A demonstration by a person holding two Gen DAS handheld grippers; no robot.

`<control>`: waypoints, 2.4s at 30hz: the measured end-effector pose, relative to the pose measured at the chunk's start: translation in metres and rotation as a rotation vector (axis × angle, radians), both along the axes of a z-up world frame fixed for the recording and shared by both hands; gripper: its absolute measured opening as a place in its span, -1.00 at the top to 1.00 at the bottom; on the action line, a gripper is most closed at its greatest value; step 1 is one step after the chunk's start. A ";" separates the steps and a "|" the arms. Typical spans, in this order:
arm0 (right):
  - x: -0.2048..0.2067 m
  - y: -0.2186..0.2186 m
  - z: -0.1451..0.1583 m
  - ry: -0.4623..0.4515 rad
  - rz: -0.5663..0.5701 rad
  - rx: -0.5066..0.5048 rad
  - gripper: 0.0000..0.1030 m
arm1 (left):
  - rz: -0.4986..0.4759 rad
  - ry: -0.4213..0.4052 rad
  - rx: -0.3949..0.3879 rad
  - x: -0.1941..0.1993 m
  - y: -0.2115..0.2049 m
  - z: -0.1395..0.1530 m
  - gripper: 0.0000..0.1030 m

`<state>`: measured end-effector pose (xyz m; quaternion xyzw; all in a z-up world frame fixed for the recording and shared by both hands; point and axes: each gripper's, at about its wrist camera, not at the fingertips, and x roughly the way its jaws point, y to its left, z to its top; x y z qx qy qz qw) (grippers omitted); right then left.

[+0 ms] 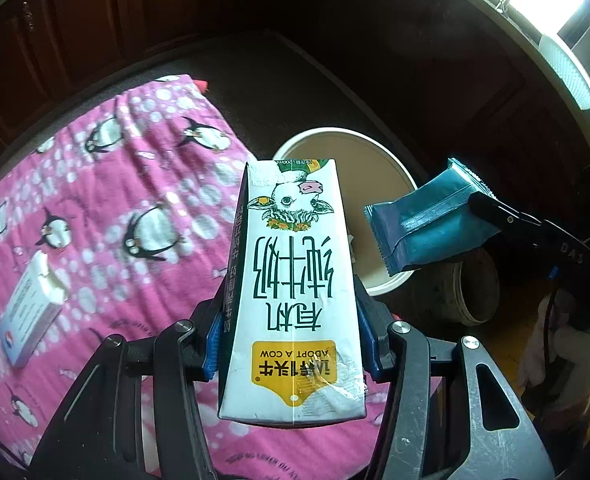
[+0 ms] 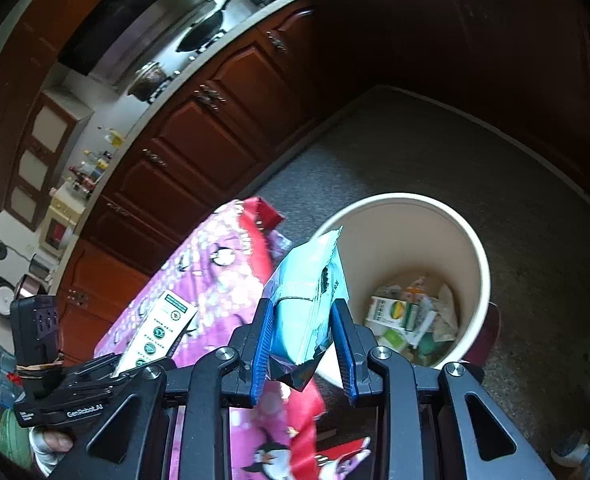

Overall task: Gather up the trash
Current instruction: 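Carry milk carton and blue packet over the white bucket and open both tools, then move both open tools back over the table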

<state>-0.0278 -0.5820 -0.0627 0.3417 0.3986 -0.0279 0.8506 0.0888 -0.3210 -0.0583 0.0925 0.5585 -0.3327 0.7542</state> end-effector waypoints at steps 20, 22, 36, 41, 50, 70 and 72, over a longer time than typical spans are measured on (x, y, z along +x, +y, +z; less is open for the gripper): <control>-0.001 -0.026 -0.033 0.113 -0.113 -0.092 0.45 | -0.043 0.071 -0.018 0.011 -0.054 -0.034 0.01; 0.000 -0.029 -0.037 0.138 -0.133 -0.094 0.10 | -0.043 0.090 -0.051 0.012 -0.059 -0.036 0.00; -0.001 -0.018 -0.040 0.158 -0.107 -0.059 -0.01 | -0.008 0.122 -0.097 0.017 -0.043 -0.031 -0.18; 0.000 -0.005 -0.038 0.152 -0.078 -0.055 -0.01 | 0.005 0.081 -0.087 0.014 -0.029 -0.020 -0.18; 0.013 0.038 -0.014 0.096 0.019 -0.053 -0.01 | 0.067 -0.045 -0.043 0.007 0.031 0.007 -0.18; 0.038 0.174 -0.007 0.085 0.344 -0.036 -0.09 | 0.131 -0.149 0.070 0.051 0.203 0.005 -0.42; 0.041 0.186 -0.009 0.095 0.380 -0.030 -0.09 | 0.131 -0.157 0.089 0.056 0.210 -0.001 -0.42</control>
